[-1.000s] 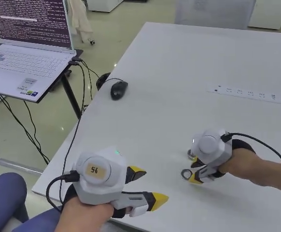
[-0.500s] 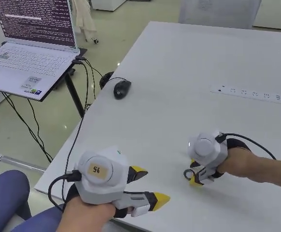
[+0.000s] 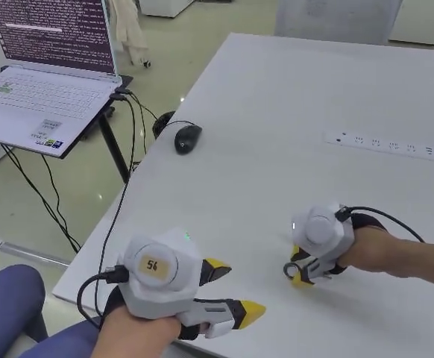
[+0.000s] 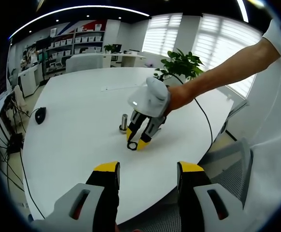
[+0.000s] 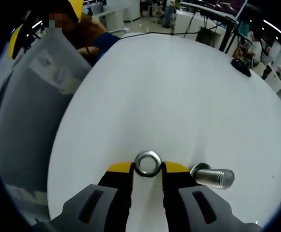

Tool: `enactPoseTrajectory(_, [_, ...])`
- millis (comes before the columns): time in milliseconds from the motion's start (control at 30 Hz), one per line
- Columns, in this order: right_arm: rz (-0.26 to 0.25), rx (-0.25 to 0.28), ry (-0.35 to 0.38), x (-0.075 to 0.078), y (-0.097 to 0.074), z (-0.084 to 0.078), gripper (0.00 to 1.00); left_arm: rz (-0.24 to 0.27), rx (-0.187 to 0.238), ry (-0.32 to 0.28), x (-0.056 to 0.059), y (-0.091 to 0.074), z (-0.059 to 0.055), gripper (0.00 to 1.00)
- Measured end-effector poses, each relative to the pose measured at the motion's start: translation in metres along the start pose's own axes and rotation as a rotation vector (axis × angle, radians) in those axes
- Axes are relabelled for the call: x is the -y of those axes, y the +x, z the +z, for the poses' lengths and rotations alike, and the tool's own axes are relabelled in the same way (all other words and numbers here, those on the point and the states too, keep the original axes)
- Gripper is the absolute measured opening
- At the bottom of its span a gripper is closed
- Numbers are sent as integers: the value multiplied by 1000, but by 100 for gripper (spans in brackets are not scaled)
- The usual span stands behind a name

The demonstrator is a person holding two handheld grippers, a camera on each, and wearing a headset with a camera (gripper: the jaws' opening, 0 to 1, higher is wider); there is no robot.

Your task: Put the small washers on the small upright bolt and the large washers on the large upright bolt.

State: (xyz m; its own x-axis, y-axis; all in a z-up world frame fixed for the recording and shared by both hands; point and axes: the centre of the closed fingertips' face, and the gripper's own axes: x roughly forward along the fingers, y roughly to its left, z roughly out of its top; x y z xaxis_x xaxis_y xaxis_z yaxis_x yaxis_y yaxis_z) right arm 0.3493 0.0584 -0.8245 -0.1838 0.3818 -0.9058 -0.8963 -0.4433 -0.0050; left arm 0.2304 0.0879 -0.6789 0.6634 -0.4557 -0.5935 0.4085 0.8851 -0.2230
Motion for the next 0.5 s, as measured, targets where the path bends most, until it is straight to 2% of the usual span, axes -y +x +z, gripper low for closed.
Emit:
enactPoseTrajectory(67, [1, -2, 22, 0, 1, 0, 24, 1, 1, 3, 0, 0, 1, 46])
enactPoseTrajectory(233, [3, -17, 9, -7, 1, -1, 23, 4, 2, 4, -1, -1, 2, 46])
enactPoseTrajectory(500, [-7, 15, 55, -15, 0, -6, 23, 4, 0, 8, -2, -2, 2, 46])
